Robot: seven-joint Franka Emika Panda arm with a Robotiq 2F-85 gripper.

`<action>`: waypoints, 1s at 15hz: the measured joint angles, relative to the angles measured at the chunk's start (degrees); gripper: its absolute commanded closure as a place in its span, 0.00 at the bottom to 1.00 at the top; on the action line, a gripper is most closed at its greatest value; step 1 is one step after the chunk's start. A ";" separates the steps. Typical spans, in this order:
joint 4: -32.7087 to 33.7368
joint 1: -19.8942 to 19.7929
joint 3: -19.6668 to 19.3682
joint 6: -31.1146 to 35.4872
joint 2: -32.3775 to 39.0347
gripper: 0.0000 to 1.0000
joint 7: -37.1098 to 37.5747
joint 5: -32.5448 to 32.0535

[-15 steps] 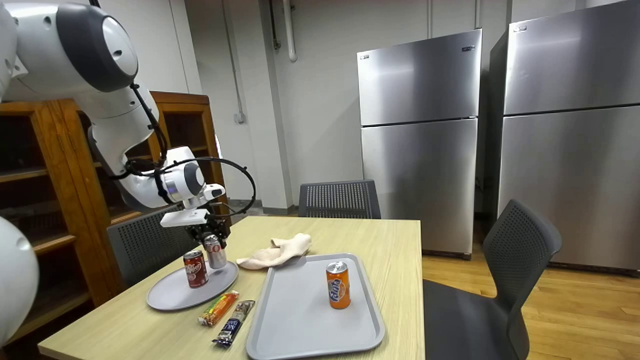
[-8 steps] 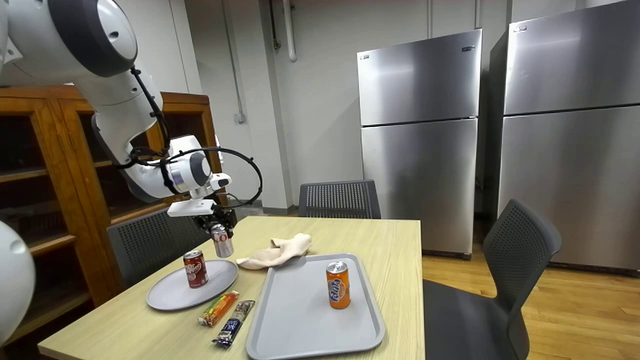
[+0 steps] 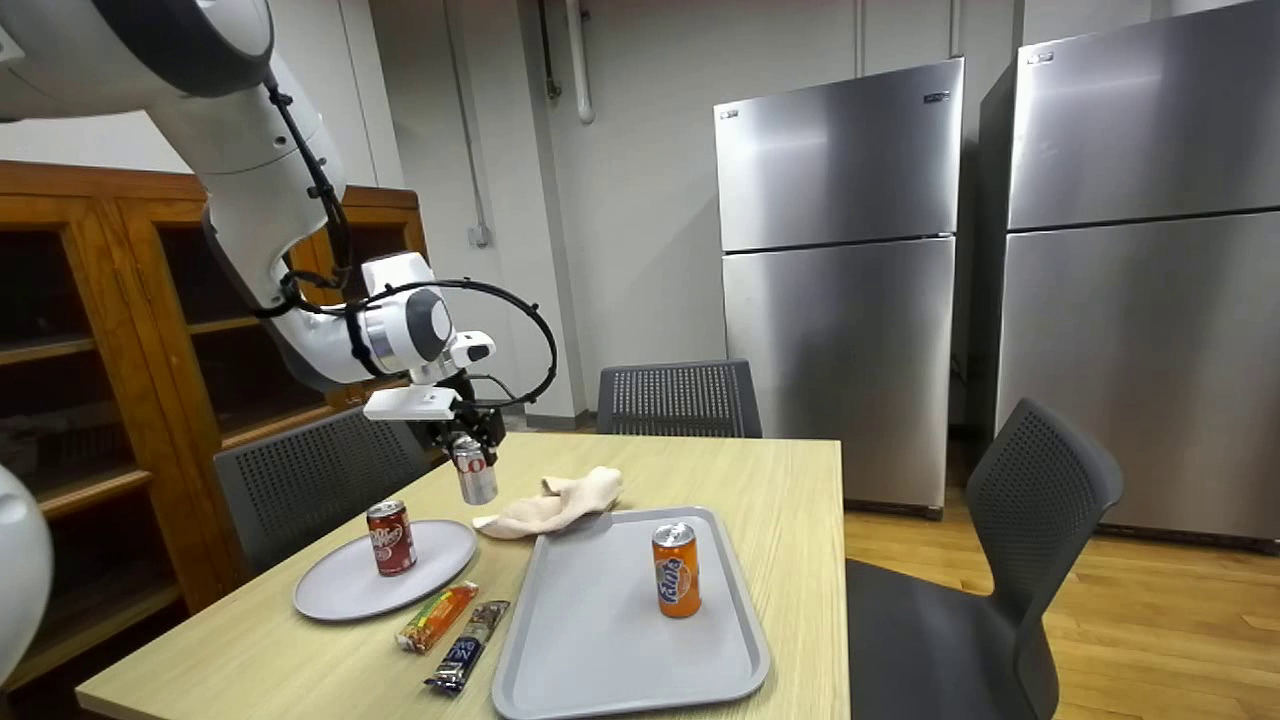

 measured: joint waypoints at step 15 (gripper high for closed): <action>-10.36 -10.04 -0.10 1.16 -7.43 0.61 -1.20 3.51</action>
